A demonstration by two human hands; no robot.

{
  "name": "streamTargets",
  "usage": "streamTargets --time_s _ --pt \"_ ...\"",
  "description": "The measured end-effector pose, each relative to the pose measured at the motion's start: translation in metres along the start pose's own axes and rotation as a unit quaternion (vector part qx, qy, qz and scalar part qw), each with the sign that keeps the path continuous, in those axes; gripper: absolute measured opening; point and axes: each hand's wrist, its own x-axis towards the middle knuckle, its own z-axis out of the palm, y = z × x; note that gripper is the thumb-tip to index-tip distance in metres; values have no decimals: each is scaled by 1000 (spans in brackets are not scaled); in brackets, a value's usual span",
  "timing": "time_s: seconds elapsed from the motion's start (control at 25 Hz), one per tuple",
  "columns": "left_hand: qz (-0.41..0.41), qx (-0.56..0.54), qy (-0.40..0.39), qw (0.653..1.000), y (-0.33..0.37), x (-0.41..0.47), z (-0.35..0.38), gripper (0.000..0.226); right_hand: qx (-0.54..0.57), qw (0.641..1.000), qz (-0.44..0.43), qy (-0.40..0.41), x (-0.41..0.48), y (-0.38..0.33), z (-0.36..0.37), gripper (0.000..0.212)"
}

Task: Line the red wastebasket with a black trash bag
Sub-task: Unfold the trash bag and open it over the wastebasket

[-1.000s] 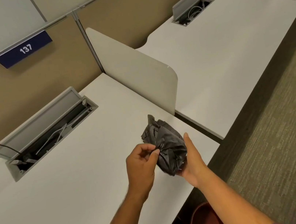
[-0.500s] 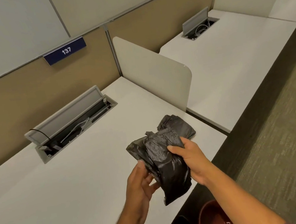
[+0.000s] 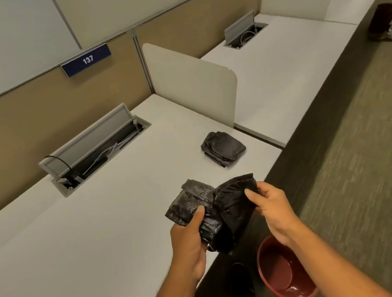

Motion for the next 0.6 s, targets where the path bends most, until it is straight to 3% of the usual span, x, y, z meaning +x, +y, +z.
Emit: streamTargets --time_s 0.2,0.32,0.44,0.6 --pt "22 57 -22 998 -24 -34 12 14 9 995 77 60 -51 24 -53 26" --pt "22 107 -52 993 -49 -50 27 15 8 995 66 78 -72 28 -78 41" --pt "33 164 -102 981 -78 -68 51 18 -40 999 -4 32 -88 16 -100 73" --pt "53 249 -177 951 -114 -91 95 17 -129 991 -20 -16 -93 -13 -128 77"
